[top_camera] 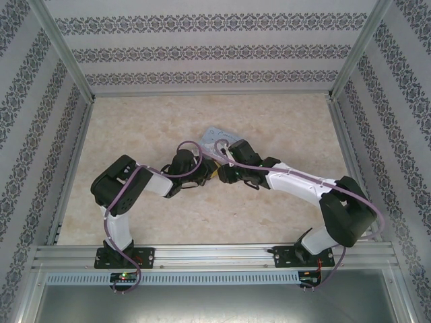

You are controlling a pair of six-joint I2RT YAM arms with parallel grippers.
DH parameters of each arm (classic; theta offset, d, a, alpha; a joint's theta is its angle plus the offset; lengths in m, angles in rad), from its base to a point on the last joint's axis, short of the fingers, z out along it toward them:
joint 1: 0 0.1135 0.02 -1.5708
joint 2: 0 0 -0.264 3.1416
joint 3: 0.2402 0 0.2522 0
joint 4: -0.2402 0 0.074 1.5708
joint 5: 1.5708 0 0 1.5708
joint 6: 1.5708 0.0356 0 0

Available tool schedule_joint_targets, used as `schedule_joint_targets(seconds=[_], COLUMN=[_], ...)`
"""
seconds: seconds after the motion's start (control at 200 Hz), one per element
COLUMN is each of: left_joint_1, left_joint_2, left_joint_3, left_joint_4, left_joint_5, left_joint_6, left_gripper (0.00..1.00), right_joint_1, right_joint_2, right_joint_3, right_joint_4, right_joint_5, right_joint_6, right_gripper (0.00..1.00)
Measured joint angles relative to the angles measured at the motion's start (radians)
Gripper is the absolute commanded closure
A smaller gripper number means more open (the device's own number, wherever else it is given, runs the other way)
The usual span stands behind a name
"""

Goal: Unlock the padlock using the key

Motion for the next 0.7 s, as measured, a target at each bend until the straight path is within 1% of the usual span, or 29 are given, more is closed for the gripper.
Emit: schedule_joint_targets(seconds=[0.205,0.445,0.59,0.704], left_joint_1=[0.000,0.000,0.000,0.000], left_joint_2=[-0.013,-0.013,-0.014,-0.014], left_joint_3=[0.020,0.035,0.035,0.042], left_joint_4=[-0.058,-0.088,-0.090,-0.098], left_joint_5=[0.021,0.033,0.039,0.038], left_joint_6=[-0.004,-0.011,-0.015,-0.017], left_gripper=[1.00,1.00,1.00,1.00], right_joint_1=[0.000,0.002,0.015,0.034], right_joint_2=[0.038,0.092,0.116,0.134], right_joint_3=[0.023,0.053,0.067,0.084], right_joint_4=[-0.011,-0.021,-0.030,-0.043], right_joint_5=[0.001,0.008,0.040,0.091], right_joint_6=[-0.051,-0.074,-0.082,-0.090], right_gripper=[0.69,0.70,0.70,0.70])
